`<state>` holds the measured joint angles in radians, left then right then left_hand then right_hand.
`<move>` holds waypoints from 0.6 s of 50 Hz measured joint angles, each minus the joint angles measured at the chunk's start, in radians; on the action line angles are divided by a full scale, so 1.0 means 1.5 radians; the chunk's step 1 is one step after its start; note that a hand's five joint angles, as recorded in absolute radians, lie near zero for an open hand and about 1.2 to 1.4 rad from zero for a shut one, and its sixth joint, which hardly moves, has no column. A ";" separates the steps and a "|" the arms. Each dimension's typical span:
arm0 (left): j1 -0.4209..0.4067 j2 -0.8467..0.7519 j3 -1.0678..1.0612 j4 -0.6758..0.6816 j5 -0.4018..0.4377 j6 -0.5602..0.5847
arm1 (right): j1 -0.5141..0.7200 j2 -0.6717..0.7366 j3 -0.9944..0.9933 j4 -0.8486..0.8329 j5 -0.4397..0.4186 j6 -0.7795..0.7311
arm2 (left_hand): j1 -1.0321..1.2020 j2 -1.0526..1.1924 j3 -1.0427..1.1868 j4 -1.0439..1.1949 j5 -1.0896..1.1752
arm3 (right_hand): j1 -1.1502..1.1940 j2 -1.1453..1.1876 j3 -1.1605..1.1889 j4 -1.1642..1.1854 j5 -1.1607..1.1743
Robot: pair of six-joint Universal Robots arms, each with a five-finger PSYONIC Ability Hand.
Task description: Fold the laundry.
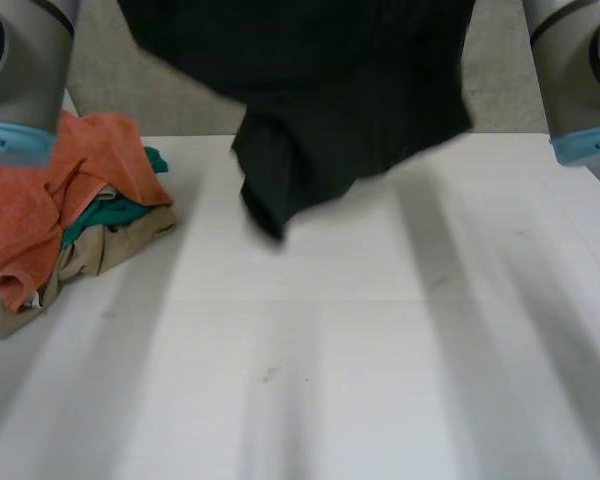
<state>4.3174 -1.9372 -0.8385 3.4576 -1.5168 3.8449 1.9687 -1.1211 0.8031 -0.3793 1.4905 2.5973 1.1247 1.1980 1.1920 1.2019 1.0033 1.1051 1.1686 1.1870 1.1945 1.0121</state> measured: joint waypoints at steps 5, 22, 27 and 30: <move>0.006 0.010 -0.032 0.026 0.014 -0.016 | 0.009 0.020 -0.001 -0.043 -0.003 0.002 | 0.000 0.001 0.000 0.000 0.001 | 0.000 0.000 0.000 0.000 0.005; -0.005 -0.090 -0.325 0.011 0.016 -0.086 | 0.027 0.118 0.226 0.058 0.026 -0.072 | 0.000 0.003 0.001 0.001 0.001 | 0.000 0.000 0.000 0.002 0.005; -0.016 -0.116 -0.412 0.011 0.034 -0.106 | 0.035 0.110 0.337 0.074 0.029 -0.086 | 0.003 0.003 0.001 0.001 0.001 | 0.000 0.000 0.000 0.002 0.005; -0.020 -0.102 -0.458 -0.002 0.040 -0.111 | 0.038 0.087 0.383 0.099 0.028 -0.092 | 0.003 0.003 0.001 0.001 0.001 | 0.000 0.000 0.000 0.002 0.004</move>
<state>4.2877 -2.0899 -1.5249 3.4540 -1.4561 3.6783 2.0254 -0.9911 1.3777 -0.2313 1.5319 2.4589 1.1293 1.2017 1.1933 1.2028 1.0053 1.1051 1.1686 1.1871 1.1973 1.0188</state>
